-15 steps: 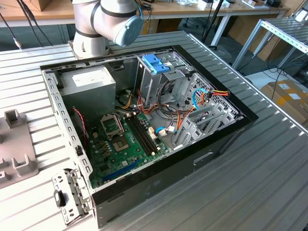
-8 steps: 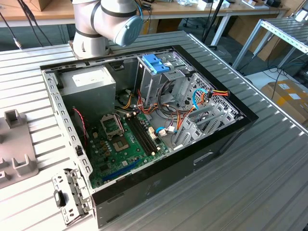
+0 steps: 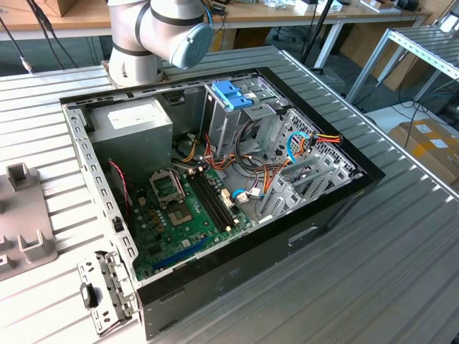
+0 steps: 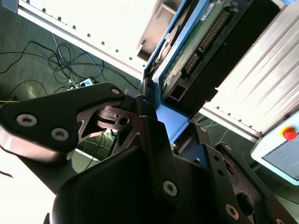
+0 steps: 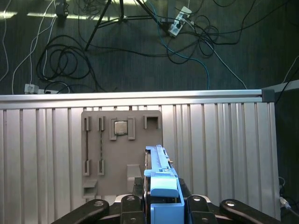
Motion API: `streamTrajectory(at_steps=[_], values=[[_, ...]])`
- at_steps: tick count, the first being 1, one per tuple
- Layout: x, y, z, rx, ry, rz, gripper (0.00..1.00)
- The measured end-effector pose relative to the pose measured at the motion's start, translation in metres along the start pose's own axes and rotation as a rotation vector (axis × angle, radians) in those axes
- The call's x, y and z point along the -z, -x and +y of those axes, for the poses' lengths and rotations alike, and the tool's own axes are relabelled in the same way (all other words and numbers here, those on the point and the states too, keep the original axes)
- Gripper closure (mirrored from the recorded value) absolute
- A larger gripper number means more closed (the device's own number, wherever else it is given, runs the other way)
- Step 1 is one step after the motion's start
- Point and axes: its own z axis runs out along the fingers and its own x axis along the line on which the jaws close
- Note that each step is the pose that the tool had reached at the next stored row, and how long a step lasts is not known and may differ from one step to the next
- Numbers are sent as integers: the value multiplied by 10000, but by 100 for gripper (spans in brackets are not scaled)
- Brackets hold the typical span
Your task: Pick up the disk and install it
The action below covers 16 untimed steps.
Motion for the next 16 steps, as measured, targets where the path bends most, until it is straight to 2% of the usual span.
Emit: streamTrajectory(at_steps=[16], values=[[2,-5,-46,0,-1,0,63]])
